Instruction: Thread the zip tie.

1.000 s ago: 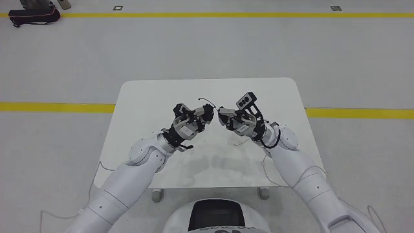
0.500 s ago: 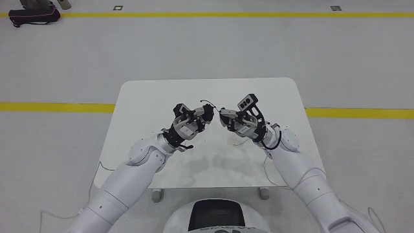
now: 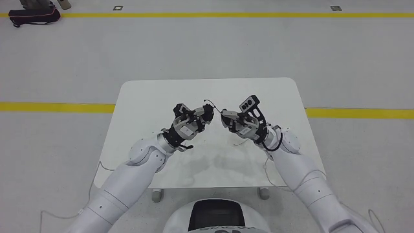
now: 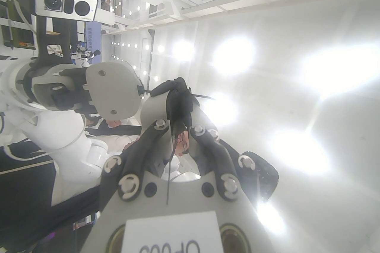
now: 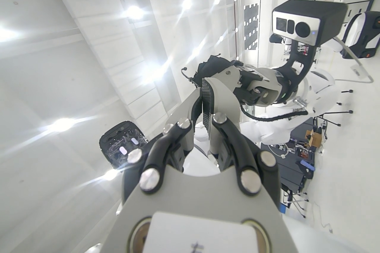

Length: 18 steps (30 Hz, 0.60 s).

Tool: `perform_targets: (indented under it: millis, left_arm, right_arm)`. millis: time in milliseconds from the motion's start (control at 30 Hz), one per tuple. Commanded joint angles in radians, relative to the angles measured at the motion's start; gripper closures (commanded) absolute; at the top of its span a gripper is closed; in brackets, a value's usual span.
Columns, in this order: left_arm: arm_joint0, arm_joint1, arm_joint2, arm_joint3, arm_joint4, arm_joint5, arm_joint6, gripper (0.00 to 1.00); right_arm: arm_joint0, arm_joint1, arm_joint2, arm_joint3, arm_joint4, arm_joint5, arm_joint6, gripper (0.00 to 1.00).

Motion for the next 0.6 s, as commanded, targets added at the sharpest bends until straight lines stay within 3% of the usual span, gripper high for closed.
perform_targets:
  millis: [0, 567]
  left_arm:
    - [0.0, 0.0, 0.0, 0.0, 0.0, 0.0, 0.0, 1.0]
    - [0.0, 0.0, 0.0, 0.0, 0.0, 0.0, 0.0, 1.0]
  right_arm:
    - [-0.002, 0.0, 0.002, -0.001, -0.001, 0.0, 0.0, 1.0]
    - [-0.021, 0.001, 0.015, -0.01, -0.012, -0.001, -0.003, 1.0]
